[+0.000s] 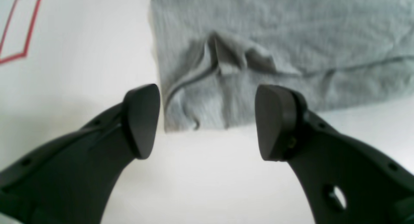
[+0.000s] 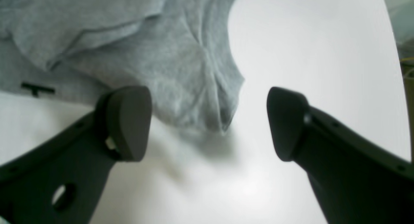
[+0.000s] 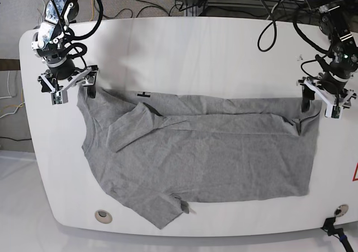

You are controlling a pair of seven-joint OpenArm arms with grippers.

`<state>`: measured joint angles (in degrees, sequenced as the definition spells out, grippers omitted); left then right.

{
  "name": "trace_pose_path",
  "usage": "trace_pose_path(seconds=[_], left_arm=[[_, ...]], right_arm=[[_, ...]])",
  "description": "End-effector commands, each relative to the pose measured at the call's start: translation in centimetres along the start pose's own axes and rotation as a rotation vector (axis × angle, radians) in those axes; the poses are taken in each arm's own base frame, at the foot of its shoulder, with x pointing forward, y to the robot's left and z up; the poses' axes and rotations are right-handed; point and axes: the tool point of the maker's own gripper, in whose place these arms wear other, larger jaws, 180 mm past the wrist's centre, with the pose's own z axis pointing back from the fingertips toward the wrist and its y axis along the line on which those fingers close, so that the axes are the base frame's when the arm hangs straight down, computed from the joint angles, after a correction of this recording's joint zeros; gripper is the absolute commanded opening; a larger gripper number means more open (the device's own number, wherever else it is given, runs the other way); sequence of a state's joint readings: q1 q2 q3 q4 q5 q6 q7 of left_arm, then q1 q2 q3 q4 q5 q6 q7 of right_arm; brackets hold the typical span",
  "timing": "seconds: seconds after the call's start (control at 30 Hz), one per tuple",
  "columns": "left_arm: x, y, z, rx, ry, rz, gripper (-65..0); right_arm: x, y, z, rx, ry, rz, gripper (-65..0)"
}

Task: Fold the T-shirt properly
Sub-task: 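Open both grippers and raise them off the folded edge, then grasp the folded edge again and drag the shirt toward the robot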

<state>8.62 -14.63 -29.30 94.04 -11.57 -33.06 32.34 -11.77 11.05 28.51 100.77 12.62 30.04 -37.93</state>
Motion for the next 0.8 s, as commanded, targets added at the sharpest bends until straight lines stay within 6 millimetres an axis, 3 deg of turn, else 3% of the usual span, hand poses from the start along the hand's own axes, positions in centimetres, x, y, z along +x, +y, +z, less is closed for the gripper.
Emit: trace_pose_path(seconds=[0.0, 0.2, 0.3, 0.47, 0.6, 0.77], left_arm=[[1.9, 0.8, 0.4, 0.014, -0.064, -0.018, -21.6], [1.1, 0.6, 0.6, 0.009, -0.048, -0.017, -21.6], [1.9, 0.6, 0.6, 0.009, -0.102, -0.014, -21.8], [0.8, 1.0, -0.4, 0.007, -0.09, 0.03, -21.8], [-0.6, 1.5, -1.2, 0.024, -0.061, 0.023, -21.8], [-0.8, 1.7, -1.6, 0.023, -0.06, 0.042, -21.8]], right_arm=[[0.9, -0.2, -0.1, 0.006, -0.034, 0.001, -10.9], [-1.1, -0.7, -1.5, -0.002, -0.009, -0.023, -10.9], [-2.3, -0.9, -2.0, 0.004, -0.001, -0.054, -10.9], [-3.6, -1.6, -2.8, 0.004, 0.013, -0.084, -10.9], [-3.7, -1.8, -3.4, 0.006, 0.007, -0.103, -11.1], [-4.0, -3.2, -3.8, -0.017, 0.014, -0.133, -11.9]])
